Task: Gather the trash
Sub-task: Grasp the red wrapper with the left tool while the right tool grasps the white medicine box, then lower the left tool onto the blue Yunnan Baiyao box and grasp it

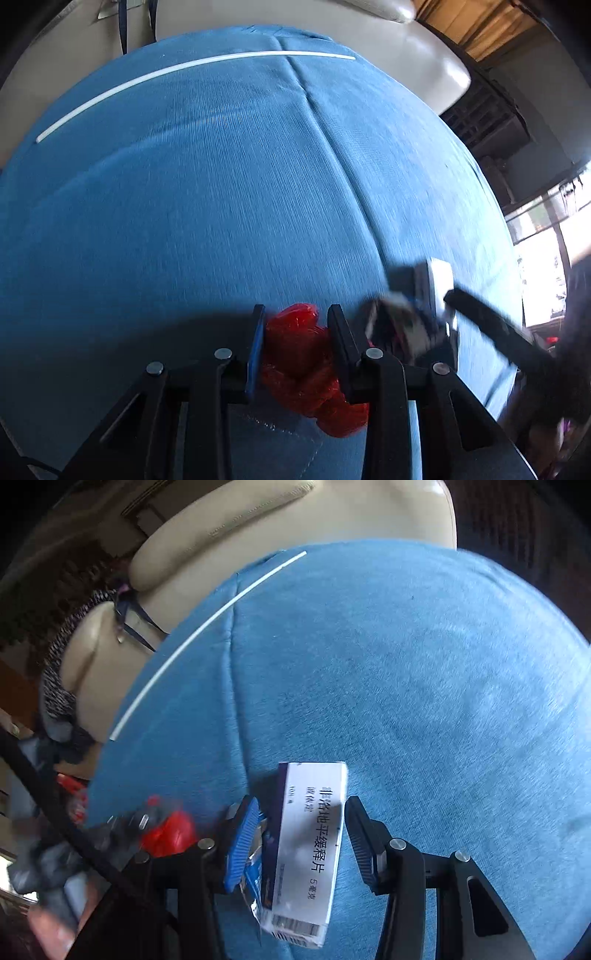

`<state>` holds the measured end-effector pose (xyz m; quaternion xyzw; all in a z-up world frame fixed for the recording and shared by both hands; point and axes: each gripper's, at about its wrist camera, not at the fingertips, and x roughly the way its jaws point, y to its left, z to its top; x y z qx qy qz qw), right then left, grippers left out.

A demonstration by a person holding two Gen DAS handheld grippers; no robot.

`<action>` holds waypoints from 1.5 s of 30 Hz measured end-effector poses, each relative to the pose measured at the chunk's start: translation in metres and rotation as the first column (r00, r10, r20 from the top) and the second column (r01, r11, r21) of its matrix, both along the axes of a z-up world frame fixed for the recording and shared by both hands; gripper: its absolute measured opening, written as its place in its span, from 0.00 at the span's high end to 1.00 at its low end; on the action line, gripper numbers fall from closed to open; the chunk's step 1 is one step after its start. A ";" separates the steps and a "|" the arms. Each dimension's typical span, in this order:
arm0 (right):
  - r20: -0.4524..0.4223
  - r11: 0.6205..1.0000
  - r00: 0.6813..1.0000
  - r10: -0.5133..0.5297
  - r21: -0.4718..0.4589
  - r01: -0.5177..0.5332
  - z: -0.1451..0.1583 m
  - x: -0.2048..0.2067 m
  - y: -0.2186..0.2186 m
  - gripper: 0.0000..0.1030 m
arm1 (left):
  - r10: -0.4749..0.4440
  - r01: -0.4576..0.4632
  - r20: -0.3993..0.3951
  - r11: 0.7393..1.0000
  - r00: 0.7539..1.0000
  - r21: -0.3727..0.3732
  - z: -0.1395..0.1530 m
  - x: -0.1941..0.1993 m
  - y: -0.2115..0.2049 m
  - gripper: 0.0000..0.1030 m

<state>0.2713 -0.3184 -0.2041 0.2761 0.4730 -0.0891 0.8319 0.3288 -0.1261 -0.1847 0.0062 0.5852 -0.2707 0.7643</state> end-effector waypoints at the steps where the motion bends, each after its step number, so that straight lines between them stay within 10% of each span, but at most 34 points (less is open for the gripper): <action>1: -0.014 0.999 1.000 -0.009 -0.033 0.009 -0.001 0.001 0.003 0.49 | -0.003 0.003 0.002 1.000 1.000 -0.003 0.000 -0.007 0.001 0.66; 14: -0.100 0.961 0.983 0.156 -0.214 -0.174 -0.009 0.005 0.035 0.51 | -0.020 0.019 -0.007 0.998 1.000 -0.054 -0.009 -0.074 0.023 0.66; 22: -0.085 0.964 0.973 0.213 -0.146 -0.223 -0.008 -0.061 0.029 0.52 | -0.090 0.091 0.033 0.995 0.995 -0.051 0.007 -0.092 0.024 0.66; 32: -0.052 0.979 0.987 0.153 -0.130 -0.159 -0.006 -0.144 -0.005 0.52 | -0.062 0.063 0.081 0.998 0.995 -0.008 0.026 -0.063 -0.019 0.33; 45: -0.006 0.986 0.992 0.129 -0.102 -0.129 -0.003 -0.176 -0.014 0.42 | 0.039 -0.042 0.027 0.991 0.999 0.131 -0.013 -0.033 -0.083 0.41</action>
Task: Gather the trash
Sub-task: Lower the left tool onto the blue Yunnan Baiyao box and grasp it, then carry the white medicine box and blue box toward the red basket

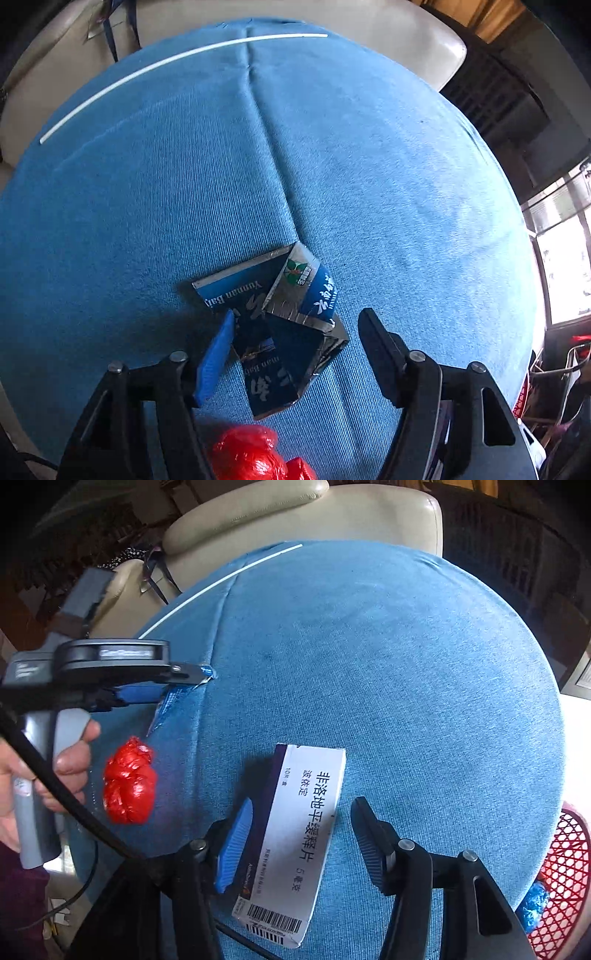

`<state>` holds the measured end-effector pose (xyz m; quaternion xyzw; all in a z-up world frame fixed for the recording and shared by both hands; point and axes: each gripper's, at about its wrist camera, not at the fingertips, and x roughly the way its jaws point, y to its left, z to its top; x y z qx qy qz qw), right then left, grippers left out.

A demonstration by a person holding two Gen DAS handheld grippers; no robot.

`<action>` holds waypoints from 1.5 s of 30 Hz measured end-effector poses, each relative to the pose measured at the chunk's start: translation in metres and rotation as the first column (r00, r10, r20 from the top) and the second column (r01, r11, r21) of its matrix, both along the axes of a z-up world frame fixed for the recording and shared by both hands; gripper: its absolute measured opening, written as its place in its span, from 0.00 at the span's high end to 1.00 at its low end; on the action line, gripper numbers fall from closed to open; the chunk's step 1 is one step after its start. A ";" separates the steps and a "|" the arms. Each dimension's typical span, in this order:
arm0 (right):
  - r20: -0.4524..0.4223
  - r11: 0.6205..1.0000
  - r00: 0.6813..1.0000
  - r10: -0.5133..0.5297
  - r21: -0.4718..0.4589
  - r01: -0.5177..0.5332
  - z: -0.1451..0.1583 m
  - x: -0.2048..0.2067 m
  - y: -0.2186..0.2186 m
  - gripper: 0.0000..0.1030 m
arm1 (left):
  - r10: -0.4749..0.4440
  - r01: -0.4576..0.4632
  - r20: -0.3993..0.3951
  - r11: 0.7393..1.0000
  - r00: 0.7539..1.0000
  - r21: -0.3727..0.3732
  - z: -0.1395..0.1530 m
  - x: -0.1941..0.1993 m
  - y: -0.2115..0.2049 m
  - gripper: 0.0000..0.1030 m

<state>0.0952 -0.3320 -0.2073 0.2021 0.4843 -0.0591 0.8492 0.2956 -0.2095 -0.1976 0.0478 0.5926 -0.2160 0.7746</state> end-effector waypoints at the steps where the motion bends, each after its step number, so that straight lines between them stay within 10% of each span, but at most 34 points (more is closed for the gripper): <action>1: 0.000 1.000 1.000 0.006 0.008 -0.006 0.000 -0.001 0.001 0.42 | 0.003 -0.003 0.024 1.000 1.000 0.013 0.000 -0.001 -0.001 0.50; 10: -0.029 0.982 0.998 0.057 -0.180 -0.061 -0.005 0.002 0.031 0.49 | -0.025 0.028 0.056 0.999 0.998 -0.043 0.009 -0.021 0.003 0.61; 18: 0.038 0.994 0.999 -0.001 -0.108 0.005 0.006 -0.024 0.004 0.50 | -0.068 0.084 0.206 0.994 0.976 -0.070 0.055 -0.073 0.017 0.61; 45: 0.366 0.973 0.926 -0.094 -0.163 0.164 0.101 -0.175 -0.023 0.50 | -0.187 0.179 0.591 0.981 0.785 0.072 0.148 -0.233 0.012 0.60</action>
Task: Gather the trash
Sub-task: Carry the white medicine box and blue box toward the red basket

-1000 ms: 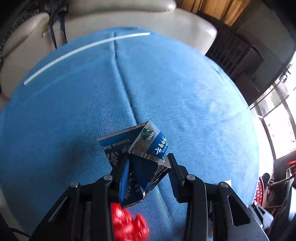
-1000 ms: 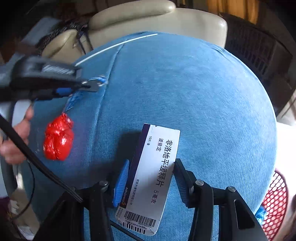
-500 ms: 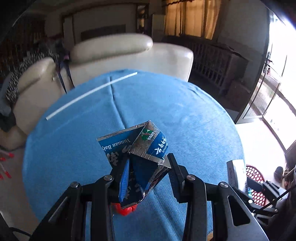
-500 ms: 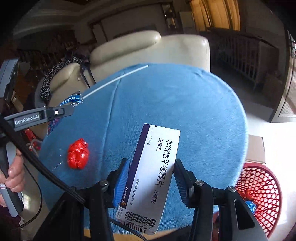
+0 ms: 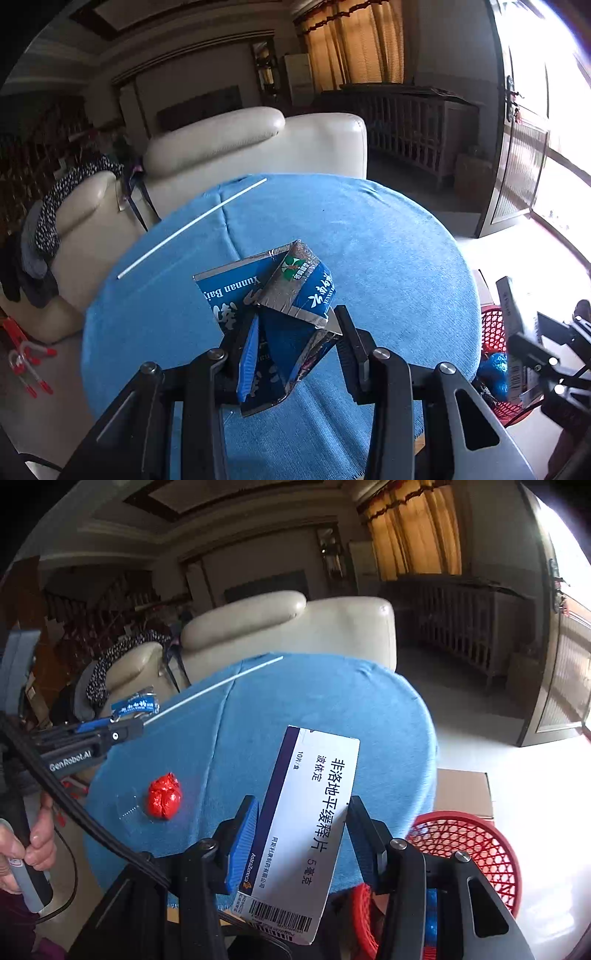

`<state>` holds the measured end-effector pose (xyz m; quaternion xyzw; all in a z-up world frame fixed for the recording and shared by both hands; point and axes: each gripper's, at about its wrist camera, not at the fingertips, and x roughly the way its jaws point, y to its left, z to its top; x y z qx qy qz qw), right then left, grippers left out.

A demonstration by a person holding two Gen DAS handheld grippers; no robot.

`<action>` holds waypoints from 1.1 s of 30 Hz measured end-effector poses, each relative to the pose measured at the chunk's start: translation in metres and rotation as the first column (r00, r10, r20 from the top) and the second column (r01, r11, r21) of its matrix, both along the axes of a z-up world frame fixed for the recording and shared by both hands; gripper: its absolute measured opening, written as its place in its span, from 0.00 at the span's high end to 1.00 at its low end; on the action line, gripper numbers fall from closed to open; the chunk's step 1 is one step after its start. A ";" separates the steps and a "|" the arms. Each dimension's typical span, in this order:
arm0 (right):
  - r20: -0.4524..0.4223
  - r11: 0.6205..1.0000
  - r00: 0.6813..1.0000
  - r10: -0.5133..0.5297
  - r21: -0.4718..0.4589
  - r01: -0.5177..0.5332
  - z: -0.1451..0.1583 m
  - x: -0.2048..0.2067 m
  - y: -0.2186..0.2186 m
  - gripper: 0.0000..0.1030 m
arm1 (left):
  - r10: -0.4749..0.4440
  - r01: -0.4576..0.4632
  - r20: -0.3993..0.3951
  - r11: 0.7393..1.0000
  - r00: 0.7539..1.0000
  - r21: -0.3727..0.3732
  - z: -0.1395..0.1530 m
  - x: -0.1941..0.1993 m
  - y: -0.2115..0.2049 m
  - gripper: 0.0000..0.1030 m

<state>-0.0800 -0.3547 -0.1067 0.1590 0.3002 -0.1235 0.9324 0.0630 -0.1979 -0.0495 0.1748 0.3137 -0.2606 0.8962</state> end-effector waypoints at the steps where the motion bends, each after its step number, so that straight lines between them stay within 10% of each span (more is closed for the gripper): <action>1: 0.007 1.000 1.000 -0.005 0.000 0.005 0.001 -0.004 -0.001 0.50 | -0.004 0.004 0.005 1.000 1.000 0.003 -0.001 -0.001 -0.001 0.60; 33: 0.079 0.983 0.983 -0.163 0.097 0.155 -0.009 -0.082 -0.042 0.50 | -0.176 0.169 0.048 0.978 0.983 0.118 -0.017 -0.073 -0.059 0.60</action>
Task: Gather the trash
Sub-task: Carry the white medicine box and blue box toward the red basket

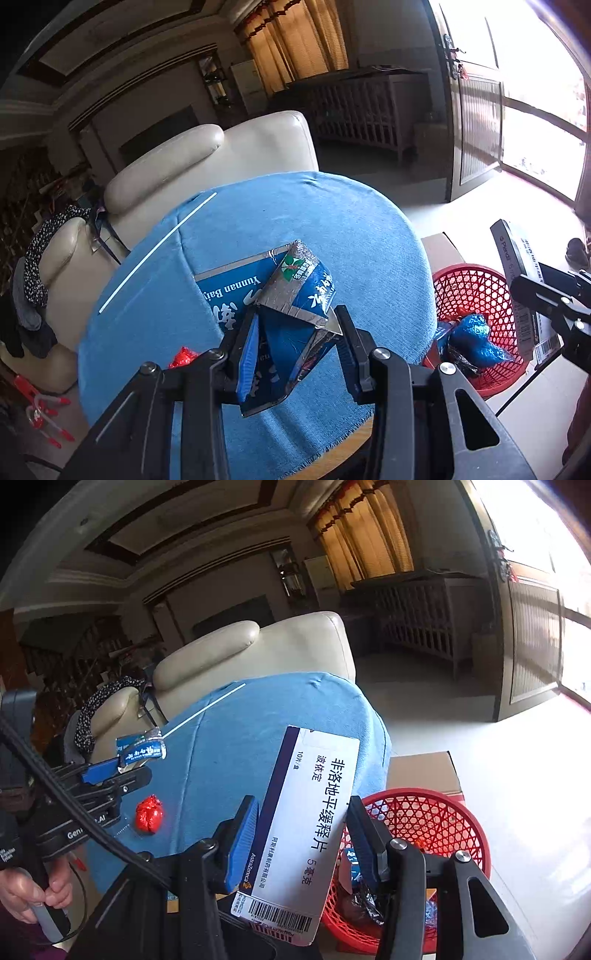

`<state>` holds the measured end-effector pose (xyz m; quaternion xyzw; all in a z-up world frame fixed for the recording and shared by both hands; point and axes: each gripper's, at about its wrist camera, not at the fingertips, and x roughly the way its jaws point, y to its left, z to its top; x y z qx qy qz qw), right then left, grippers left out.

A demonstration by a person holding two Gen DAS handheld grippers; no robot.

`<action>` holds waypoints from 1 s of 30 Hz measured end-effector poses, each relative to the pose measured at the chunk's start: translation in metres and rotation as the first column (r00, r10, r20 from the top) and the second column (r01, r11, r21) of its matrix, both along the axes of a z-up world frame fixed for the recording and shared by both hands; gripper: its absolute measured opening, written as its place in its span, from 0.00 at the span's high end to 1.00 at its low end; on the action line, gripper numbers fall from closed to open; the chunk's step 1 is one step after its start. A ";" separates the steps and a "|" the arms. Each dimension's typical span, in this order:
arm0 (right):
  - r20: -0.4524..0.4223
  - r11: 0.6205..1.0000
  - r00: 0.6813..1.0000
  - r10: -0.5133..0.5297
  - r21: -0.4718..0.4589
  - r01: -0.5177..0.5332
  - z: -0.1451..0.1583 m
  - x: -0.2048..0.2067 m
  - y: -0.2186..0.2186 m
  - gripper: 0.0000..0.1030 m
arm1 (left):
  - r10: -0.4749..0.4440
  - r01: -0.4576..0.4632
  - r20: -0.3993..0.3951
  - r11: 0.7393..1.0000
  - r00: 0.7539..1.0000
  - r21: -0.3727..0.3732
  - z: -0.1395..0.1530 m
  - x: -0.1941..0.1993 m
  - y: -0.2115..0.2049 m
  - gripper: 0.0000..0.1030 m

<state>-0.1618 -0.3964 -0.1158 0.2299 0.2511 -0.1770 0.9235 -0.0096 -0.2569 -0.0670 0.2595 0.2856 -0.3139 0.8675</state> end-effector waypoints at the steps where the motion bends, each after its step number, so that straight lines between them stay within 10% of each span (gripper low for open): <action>1: 0.003 1.000 1.000 -0.005 0.010 0.005 -0.001 -0.002 -0.002 0.50 | -0.004 0.004 0.000 1.000 1.000 0.002 0.000 -0.001 -0.001 0.60; 30: 0.017 0.995 0.998 -0.067 0.070 0.066 -0.010 -0.025 -0.029 0.50 | -0.101 0.098 0.025 0.992 0.995 0.078 -0.011 -0.026 -0.036 0.60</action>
